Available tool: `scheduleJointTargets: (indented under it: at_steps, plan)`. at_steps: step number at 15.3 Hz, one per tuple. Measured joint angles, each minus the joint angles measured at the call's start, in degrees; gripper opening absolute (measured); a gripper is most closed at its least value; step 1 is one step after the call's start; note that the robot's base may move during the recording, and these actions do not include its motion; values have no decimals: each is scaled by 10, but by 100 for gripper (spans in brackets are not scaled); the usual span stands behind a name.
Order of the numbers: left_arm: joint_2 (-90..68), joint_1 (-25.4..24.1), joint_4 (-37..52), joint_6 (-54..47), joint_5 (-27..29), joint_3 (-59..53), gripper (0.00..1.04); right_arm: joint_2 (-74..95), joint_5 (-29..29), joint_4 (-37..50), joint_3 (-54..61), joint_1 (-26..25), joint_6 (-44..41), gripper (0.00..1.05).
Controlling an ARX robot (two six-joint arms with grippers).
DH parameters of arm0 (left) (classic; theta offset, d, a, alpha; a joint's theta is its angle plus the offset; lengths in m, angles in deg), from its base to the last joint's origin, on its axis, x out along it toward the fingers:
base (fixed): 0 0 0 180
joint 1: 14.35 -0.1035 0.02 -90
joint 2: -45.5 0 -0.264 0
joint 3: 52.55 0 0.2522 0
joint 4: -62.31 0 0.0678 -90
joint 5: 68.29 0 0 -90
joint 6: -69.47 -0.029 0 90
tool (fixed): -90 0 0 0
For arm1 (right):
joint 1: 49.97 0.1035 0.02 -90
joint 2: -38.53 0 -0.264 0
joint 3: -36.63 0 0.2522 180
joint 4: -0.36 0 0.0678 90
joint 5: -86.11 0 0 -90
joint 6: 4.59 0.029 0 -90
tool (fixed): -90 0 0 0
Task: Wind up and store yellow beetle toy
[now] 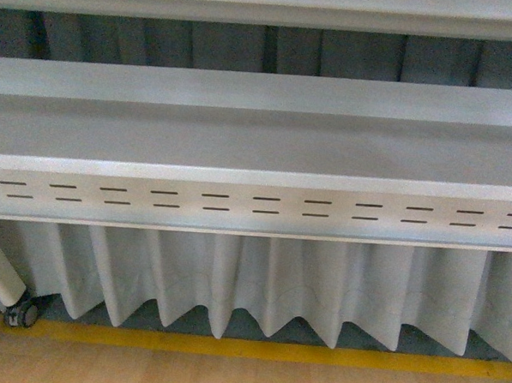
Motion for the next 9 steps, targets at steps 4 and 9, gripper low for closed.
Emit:
scheduleJointTargets:
  at_steps: [4, 9]
  plan:
    - [0, 0, 0, 0, 0, 0, 98, 0, 0, 0, 0, 0, 0, 98]
    - [0, 0, 0, 0, 0, 0, 98, 0, 0, 0, 0, 0, 0, 98]
